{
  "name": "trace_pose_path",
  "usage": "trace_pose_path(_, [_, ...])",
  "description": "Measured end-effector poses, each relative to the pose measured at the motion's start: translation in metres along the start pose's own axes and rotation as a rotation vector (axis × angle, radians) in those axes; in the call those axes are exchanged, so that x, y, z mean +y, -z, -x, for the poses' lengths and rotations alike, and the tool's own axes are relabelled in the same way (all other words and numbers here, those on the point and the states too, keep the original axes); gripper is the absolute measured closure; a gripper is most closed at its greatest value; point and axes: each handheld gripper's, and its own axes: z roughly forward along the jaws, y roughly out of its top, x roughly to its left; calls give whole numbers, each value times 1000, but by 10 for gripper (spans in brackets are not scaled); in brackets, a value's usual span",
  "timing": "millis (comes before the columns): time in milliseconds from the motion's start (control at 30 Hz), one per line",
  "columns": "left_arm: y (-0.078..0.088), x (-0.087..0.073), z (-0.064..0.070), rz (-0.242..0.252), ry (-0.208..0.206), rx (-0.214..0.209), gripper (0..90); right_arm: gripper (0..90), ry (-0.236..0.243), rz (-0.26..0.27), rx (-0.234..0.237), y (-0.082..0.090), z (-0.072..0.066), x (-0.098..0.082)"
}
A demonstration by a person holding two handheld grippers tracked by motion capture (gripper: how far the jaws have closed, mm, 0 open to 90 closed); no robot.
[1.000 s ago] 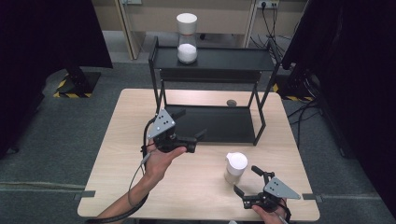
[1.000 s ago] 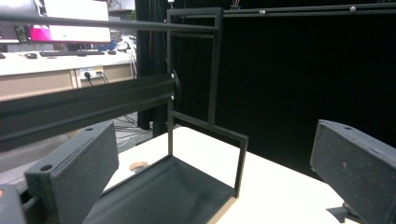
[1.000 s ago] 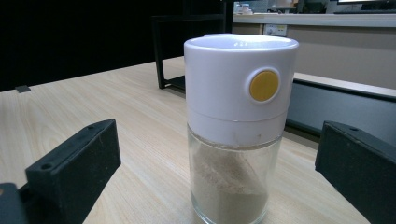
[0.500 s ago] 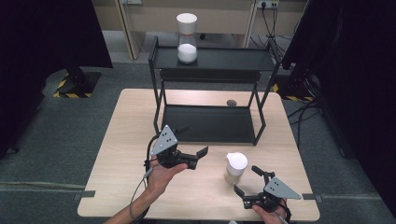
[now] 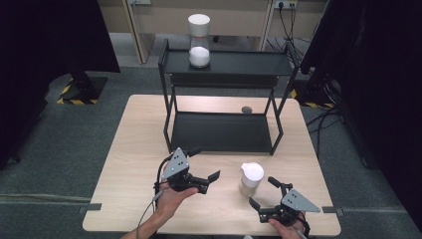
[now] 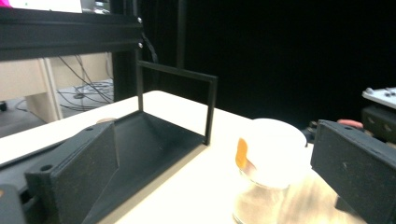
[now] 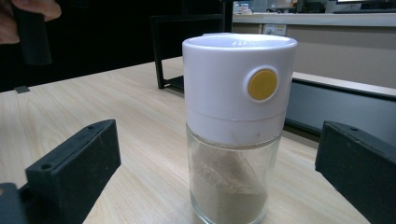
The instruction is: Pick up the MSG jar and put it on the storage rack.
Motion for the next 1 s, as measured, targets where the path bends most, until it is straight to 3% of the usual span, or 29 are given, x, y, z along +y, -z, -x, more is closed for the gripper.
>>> trace_pose_path(267, [5,-18,1,-3,17,-4,5,5,0,3,-1,0,0,0])
trace_pose_path(400, [7,-28,4,-15,-7,12,7,5,0,4,0,1,0,0])
trace_pose_path(633, [9,-48,4,-45,16,5,7,5,5,4,3,1,0,0])
trace_pose_path(1000, [13,-64,11,-56,-2,7,7,5,11,5,4,1,0,1])
